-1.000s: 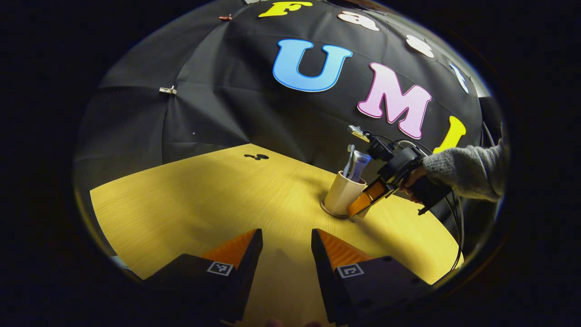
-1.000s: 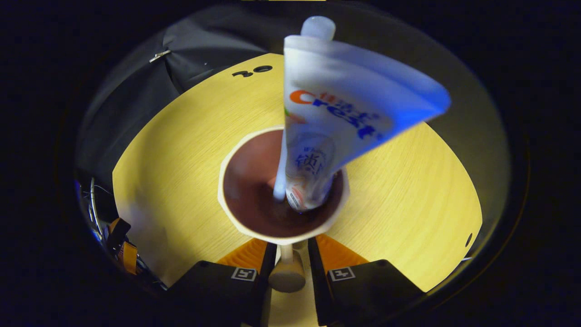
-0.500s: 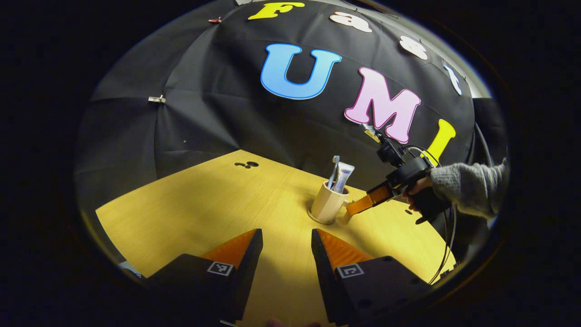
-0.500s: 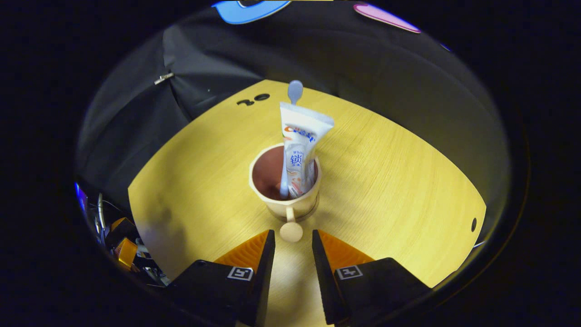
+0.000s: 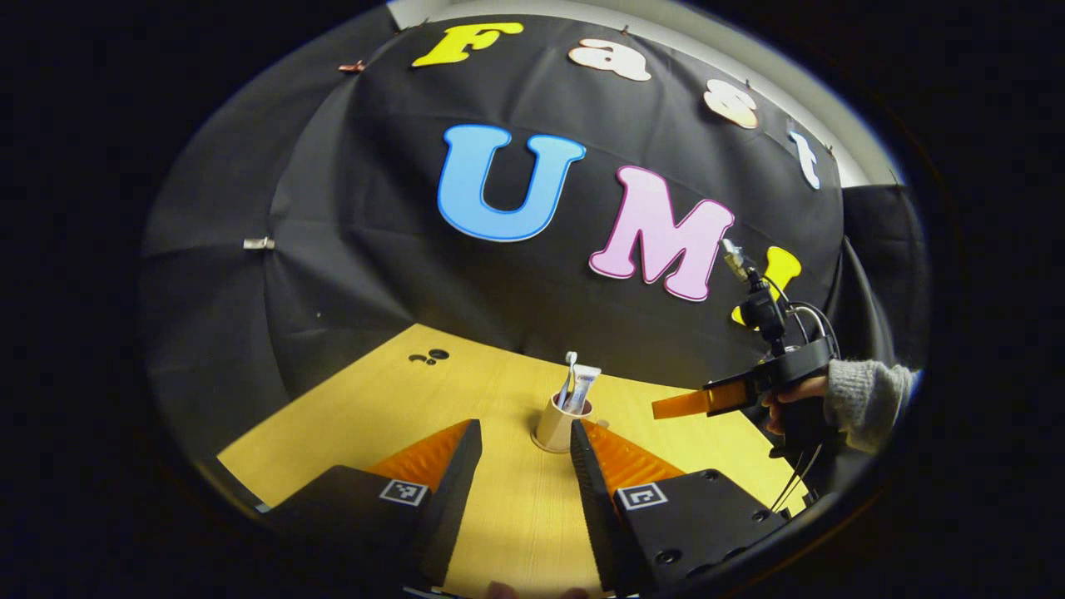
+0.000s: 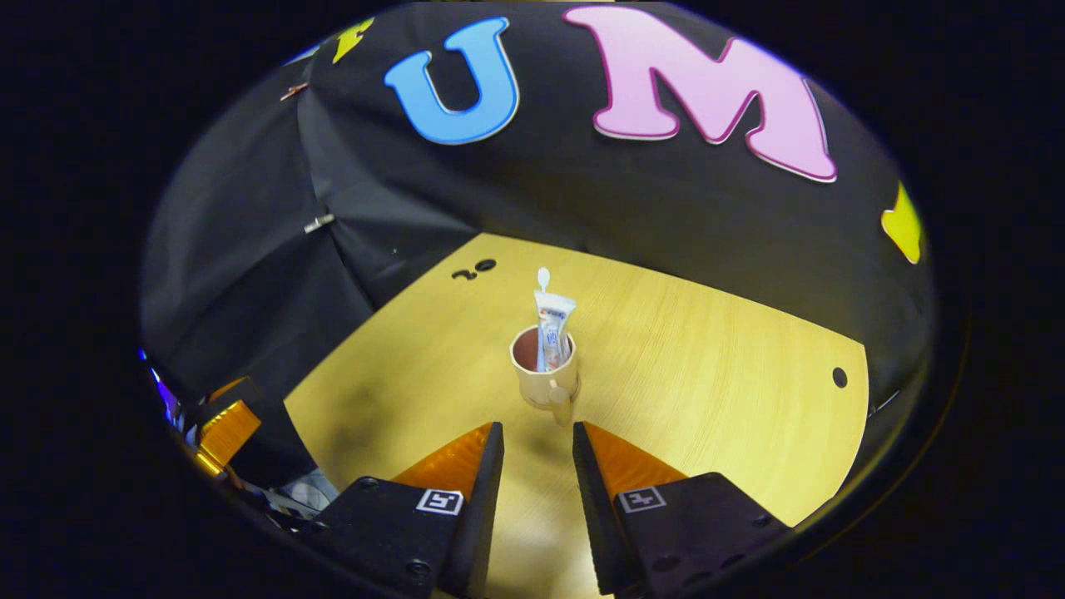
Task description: Put the toothbrush and toothpaste on the desktop into the cup, then pick up the cup and place it on the coaster on the desktop.
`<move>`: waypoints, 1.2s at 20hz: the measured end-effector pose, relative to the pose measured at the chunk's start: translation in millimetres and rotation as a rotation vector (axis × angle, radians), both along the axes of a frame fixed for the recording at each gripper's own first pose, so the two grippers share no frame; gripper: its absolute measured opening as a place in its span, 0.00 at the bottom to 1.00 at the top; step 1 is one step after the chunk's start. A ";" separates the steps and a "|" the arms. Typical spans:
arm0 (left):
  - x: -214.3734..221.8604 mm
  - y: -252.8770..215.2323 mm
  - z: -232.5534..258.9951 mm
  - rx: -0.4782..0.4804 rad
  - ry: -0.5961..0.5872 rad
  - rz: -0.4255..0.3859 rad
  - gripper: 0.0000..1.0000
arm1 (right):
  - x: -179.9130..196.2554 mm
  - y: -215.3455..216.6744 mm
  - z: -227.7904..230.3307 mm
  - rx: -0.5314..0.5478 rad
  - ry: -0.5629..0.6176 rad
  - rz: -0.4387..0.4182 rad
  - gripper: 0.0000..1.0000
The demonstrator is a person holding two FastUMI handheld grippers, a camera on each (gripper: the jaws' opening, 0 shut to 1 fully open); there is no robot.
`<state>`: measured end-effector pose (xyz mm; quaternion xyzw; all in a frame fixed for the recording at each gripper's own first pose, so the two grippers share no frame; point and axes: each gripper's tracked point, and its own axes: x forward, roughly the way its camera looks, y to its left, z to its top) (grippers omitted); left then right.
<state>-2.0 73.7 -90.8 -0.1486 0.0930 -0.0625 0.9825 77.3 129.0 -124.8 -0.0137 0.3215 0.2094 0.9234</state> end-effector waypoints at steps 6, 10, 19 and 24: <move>-6.9 -11.6 31.6 0.025 -0.020 -0.054 0.68 | -42.0 -8.7 54.4 0.060 -0.118 -0.024 0.58; -5.0 -21.1 38.6 0.032 -0.026 -0.071 0.68 | -71.1 -10.6 82.5 0.094 -0.200 -0.022 0.60; -3.9 -44.8 56.0 0.068 -0.068 -0.123 0.68 | -102.4 -27.7 125.6 0.316 -0.349 -0.114 0.66; -0.3 -59.2 56.3 0.081 -0.070 -0.148 0.68 | -102.7 -53.8 118.9 0.298 -0.380 -0.162 0.67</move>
